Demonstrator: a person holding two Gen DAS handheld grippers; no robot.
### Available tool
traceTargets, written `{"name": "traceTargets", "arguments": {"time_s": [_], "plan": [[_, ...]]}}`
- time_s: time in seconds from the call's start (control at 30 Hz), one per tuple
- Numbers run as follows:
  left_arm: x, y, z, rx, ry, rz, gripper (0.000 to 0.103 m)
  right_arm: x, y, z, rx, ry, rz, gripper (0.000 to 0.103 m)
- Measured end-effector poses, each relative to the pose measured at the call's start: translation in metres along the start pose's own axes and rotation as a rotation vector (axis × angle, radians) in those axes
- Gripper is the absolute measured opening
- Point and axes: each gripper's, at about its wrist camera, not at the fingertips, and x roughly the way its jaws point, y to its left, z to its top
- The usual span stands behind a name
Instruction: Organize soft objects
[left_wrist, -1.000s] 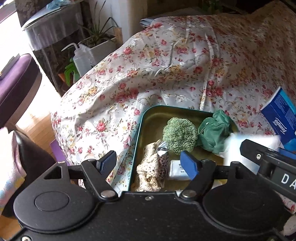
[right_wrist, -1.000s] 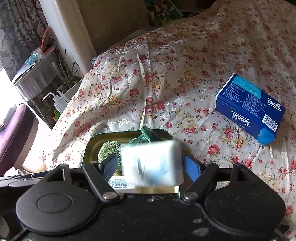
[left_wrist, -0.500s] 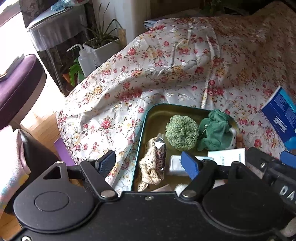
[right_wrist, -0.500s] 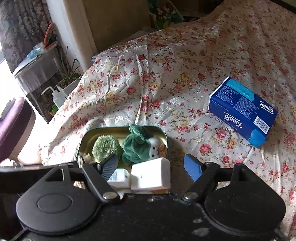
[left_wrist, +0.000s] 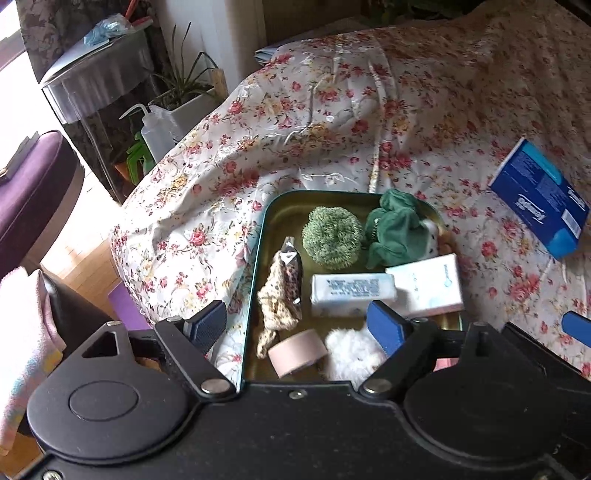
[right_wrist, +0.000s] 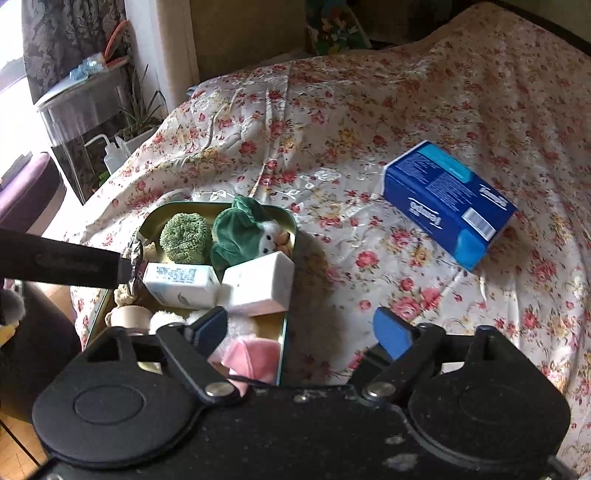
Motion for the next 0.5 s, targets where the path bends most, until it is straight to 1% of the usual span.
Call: {"name": "traceTargets", "arguments": {"time_s": [0.07, 0.17, 0.27, 0.33, 0.37, 0.5], "plan": [[-0.006, -0.001, -0.006, -0.004, -0.015, 0.005, 0.081, -0.005, -0.007, -0.005, 0.018, -0.010, 0.015, 0.097], [-0.015, -0.003, -0.015, -0.014, -0.038, 0.013, 0.081, -0.010, -0.013, -0.011, 0.029, -0.022, 0.037, 0.097], [-0.024, -0.005, -0.025, -0.003, -0.067, 0.029, 0.082, -0.017, -0.013, -0.014, 0.022, -0.051, 0.043, 0.103], [-0.029, -0.005, -0.032, -0.011, -0.086, 0.048, 0.085, -0.023, -0.011, -0.017, 0.006, -0.076, 0.051, 0.103], [-0.031, -0.004, -0.037, -0.018, -0.097, 0.051, 0.088, -0.025, -0.010, -0.019, -0.005, -0.086, 0.056, 0.103], [-0.031, -0.004, -0.054, -0.041, -0.094, 0.049, 0.089, -0.030, -0.003, -0.023, -0.038, -0.103, 0.044, 0.103]]}}
